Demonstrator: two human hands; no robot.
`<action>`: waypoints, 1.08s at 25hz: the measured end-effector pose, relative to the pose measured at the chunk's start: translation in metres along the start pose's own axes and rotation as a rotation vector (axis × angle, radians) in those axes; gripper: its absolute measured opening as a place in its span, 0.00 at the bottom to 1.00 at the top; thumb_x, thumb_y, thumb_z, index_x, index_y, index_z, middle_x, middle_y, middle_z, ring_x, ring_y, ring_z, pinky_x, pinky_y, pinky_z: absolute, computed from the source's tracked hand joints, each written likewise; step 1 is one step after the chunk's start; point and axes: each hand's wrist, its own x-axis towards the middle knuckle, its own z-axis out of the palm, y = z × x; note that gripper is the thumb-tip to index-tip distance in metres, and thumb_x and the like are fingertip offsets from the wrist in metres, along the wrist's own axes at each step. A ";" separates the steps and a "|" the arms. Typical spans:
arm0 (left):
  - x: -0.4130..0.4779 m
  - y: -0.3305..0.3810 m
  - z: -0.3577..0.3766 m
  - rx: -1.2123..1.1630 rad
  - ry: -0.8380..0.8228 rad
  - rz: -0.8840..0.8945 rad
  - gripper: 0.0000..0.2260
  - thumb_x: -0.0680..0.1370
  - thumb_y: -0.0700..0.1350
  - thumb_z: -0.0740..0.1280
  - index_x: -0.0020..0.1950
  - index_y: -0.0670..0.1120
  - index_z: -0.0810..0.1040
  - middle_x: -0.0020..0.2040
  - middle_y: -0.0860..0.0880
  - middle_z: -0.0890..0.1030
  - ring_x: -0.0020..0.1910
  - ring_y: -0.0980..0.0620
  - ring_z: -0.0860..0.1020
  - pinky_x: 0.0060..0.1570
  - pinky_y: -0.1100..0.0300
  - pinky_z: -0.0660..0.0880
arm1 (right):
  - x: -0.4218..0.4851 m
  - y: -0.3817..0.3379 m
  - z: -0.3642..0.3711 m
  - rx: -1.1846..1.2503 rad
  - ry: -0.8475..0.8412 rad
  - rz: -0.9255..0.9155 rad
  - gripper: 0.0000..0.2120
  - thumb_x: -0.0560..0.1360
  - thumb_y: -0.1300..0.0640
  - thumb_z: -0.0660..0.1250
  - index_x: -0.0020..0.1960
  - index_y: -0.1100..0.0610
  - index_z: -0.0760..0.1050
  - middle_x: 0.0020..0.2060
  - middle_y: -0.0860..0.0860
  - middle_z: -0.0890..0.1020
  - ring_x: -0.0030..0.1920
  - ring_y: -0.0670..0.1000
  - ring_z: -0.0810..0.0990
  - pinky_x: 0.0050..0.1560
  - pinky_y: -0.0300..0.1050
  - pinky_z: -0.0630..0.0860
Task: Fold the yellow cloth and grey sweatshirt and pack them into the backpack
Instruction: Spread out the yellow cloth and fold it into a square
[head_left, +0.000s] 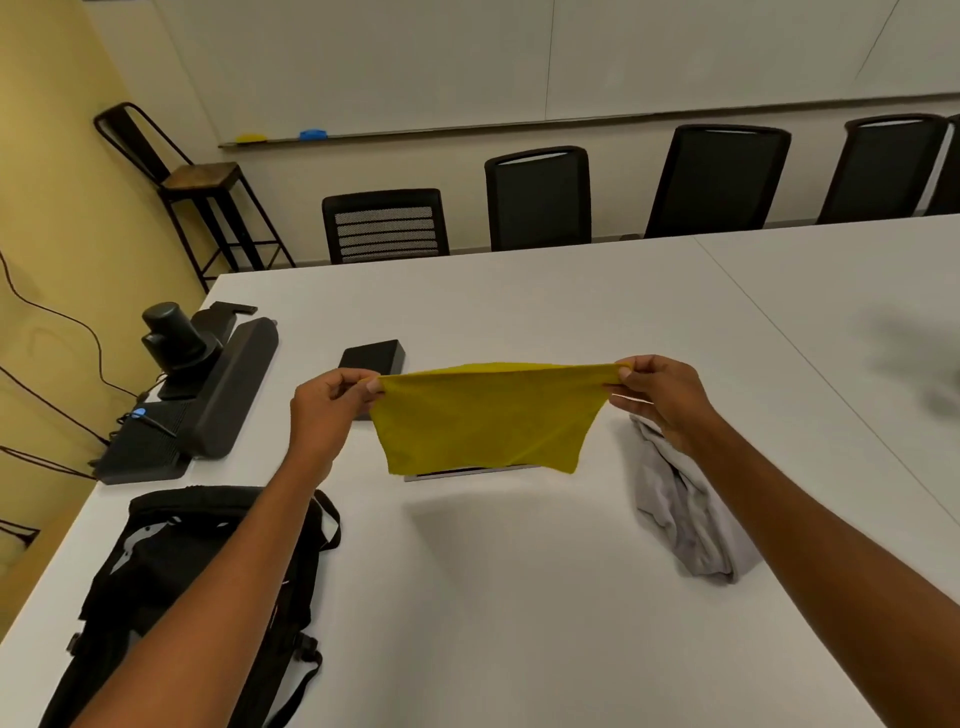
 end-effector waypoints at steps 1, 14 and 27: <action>-0.011 -0.002 -0.003 0.010 -0.008 0.013 0.05 0.80 0.44 0.76 0.56 0.47 0.88 0.49 0.48 0.89 0.50 0.48 0.88 0.55 0.53 0.84 | -0.007 0.005 -0.004 -0.003 -0.007 -0.014 0.09 0.82 0.65 0.69 0.60 0.67 0.81 0.55 0.64 0.87 0.56 0.61 0.88 0.57 0.52 0.86; -0.199 -0.216 -0.013 0.211 -0.239 -0.448 0.12 0.76 0.37 0.78 0.43 0.55 0.90 0.40 0.50 0.88 0.41 0.56 0.83 0.47 0.61 0.80 | -0.112 0.243 -0.065 -0.258 -0.068 0.506 0.06 0.80 0.69 0.69 0.55 0.69 0.82 0.54 0.67 0.86 0.53 0.60 0.87 0.59 0.57 0.82; -0.278 -0.274 -0.021 0.405 -0.440 -0.591 0.11 0.77 0.42 0.79 0.38 0.56 0.88 0.37 0.47 0.87 0.35 0.59 0.81 0.40 0.62 0.77 | -0.171 0.312 -0.093 -0.478 -0.084 0.627 0.04 0.77 0.65 0.74 0.51 0.61 0.85 0.47 0.60 0.88 0.48 0.59 0.89 0.48 0.51 0.81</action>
